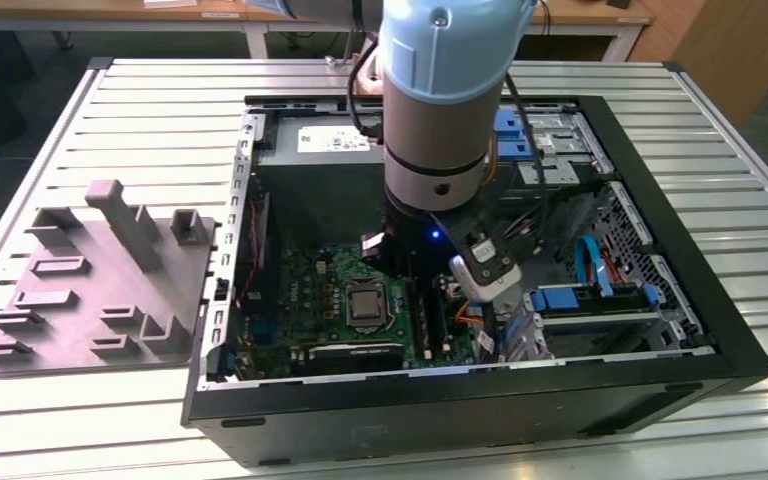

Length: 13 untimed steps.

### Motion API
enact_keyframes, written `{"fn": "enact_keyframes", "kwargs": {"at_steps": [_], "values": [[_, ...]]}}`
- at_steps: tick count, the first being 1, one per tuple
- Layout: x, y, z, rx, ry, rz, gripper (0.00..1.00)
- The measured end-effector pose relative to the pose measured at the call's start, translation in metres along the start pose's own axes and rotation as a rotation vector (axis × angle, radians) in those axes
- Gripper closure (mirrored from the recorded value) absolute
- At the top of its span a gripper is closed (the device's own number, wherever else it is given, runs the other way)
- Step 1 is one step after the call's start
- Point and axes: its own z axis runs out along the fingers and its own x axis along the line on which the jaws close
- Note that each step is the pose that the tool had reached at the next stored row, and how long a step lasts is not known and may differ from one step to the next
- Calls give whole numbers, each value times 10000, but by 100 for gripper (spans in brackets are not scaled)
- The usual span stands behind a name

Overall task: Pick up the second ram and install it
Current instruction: 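Insert the second ram into the second slot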

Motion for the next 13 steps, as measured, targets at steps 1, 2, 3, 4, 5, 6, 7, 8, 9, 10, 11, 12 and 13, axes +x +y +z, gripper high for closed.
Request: {"fn": "enact_keyframes", "kwargs": {"at_steps": [1, 2, 3, 4, 5, 6, 7, 8, 9, 10, 11, 12, 13], "values": [[2, 1, 5, 0, 0, -1, 89], [3, 3, 11, -12, -3, -1, 89], [4, 3, 12, -8, -1, -2, 89], [4, 2, 11, -5, -1, -2, 89], [5, 2, 11, -4, -1, -2, 89], [5, 2, 9, -2, 1, -1, 89], [5, 2, 10, 1, 1, -1, 89], [6, 1, 15, 0, 0, -2, 89], [6, 1, 21, 1, 1, -2, 89], [7, 1, 27, 2, 1, -1, 89], [7, 0, 29, 3, 2, -1, 89], [8, 0, 30, 3, 2, -1, 89], [7, 0, 31, 2, 1, -2, 89]]}}
